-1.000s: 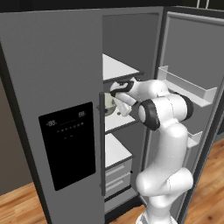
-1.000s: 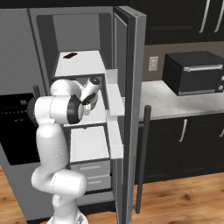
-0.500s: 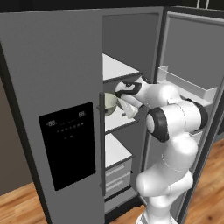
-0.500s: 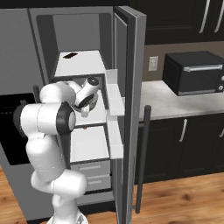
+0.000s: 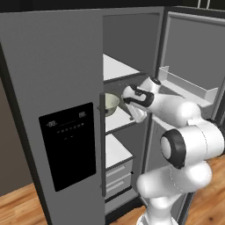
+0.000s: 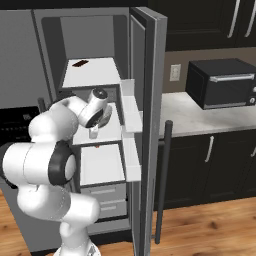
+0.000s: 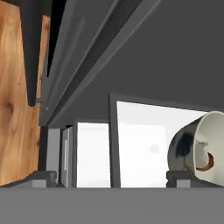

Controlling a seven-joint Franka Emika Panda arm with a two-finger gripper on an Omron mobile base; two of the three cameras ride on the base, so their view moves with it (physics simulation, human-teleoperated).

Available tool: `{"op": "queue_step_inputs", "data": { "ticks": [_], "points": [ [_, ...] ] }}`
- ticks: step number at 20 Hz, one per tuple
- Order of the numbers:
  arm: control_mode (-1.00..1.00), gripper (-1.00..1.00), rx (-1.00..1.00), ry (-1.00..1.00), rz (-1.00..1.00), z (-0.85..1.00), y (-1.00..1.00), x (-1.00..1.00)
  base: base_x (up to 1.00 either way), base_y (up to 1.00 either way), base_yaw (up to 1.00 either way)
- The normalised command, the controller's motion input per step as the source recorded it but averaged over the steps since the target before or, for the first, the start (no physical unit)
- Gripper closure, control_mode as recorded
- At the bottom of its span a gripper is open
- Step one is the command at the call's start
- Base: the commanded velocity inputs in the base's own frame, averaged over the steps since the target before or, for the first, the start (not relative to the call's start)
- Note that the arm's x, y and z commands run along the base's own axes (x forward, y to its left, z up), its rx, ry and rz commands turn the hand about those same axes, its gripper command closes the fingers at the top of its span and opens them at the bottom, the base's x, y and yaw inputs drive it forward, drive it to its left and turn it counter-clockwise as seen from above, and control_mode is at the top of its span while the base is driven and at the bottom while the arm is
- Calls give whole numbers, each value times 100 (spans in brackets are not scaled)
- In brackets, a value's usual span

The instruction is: Pick the chicken drumstick and garlic from their plates and place them in the bowl. Then put the bowl in the fridge.

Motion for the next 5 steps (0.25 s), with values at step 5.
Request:
{"op": "queue_step_inputs", "data": {
  "ticks": [5],
  "points": [
    [-100,-100,0,0,-2,14,0,-85,0,0,0]
  ]
}}
